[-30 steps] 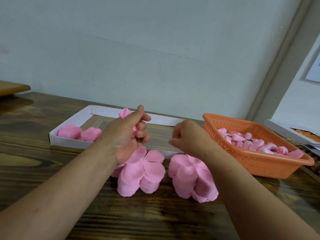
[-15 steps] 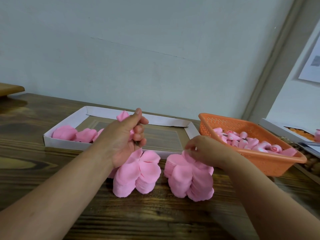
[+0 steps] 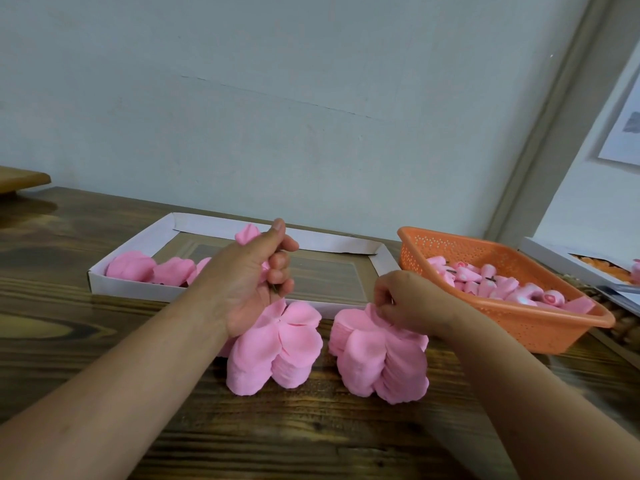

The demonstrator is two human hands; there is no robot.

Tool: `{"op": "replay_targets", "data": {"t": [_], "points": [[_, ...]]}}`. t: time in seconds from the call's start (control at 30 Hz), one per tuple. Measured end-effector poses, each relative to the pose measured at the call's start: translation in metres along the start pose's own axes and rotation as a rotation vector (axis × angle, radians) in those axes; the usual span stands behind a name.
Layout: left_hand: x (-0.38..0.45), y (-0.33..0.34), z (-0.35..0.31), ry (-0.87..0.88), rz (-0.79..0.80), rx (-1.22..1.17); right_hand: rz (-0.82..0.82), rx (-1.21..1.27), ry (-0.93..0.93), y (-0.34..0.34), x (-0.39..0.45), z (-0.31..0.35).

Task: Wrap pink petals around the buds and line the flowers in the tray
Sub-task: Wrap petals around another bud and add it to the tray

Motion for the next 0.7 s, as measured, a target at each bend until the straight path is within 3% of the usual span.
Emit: {"op": "replay_targets", "data": {"t": [0.37, 0.7], "points": [[-0.0003, 0.0005, 0.0022, -0.004, -0.008, 0.011, 0.023, -0.017, 0.017, 0.0072, 0.0008, -0.0038], [-0.0001, 0.0004, 0.0043, -0.01, 0.008, 0.022, -0.096, 0.1, -0.116, 0.0029, -0.0076, -0.0025]]}}
Point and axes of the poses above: each hand's wrist, its own x-axis towards the middle knuckle, its own y-axis out of the palm, z = x × y, the point moved 4 cm from there along x, towards the middle knuckle, and after that the axes turned 2 degrees about z, right-handed, at the moved point
